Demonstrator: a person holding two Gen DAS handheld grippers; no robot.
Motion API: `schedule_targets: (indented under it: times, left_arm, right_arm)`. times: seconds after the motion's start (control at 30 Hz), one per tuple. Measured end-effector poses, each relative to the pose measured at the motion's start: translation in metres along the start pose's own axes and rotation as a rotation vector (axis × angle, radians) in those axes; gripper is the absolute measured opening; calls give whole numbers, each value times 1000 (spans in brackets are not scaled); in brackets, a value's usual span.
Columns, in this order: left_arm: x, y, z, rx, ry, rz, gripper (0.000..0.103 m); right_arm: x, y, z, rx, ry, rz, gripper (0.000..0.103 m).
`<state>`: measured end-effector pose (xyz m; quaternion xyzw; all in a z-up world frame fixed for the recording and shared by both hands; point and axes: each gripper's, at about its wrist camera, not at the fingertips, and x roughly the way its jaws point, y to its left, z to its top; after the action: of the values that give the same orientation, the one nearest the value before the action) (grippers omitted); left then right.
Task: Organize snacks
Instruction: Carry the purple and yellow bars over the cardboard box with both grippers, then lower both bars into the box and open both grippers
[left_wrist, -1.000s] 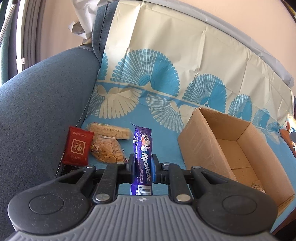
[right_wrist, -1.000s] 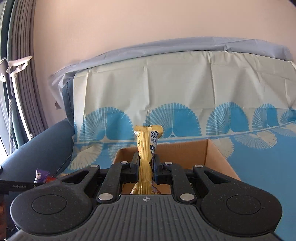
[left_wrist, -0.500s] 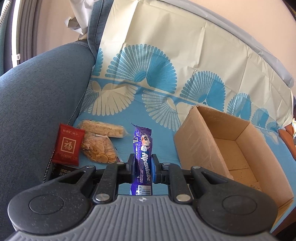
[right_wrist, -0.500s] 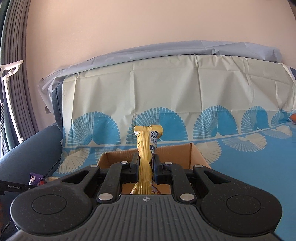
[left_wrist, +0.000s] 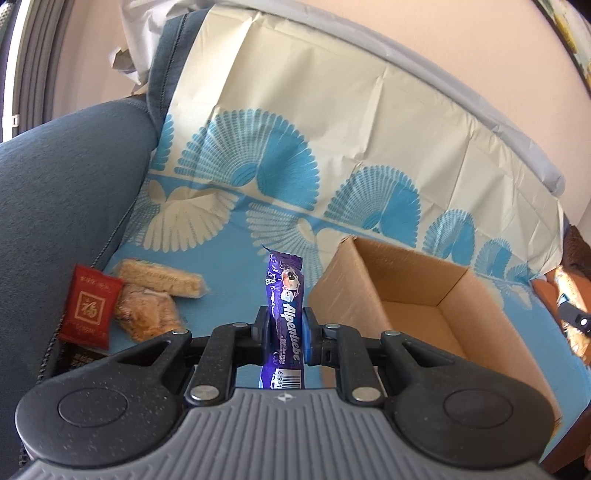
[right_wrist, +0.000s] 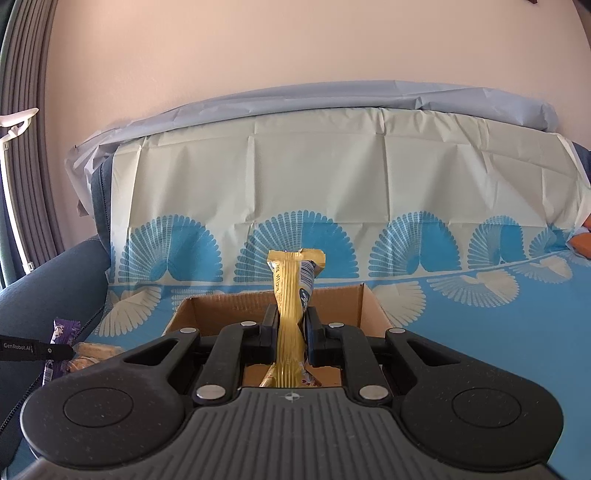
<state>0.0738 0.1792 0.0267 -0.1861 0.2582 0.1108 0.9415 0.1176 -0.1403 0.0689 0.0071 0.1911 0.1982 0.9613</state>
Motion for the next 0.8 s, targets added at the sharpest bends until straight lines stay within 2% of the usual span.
schedule_targets:
  times: [0.33, 0.53, 0.8]
  left_arm:
    - [-4, -40, 0, 14, -111, -130, 18]
    - [0, -62, -4, 28, -128, -199, 18]
    - [8, -102, -14, 113, -141, -290, 18]
  right_arm:
    - [0, -8, -2, -30, 5, -22, 14]
    - [1, -14, -3, -48, 11, -43, 14]
    - [0, -19, -4, -67, 13, -63, 14]
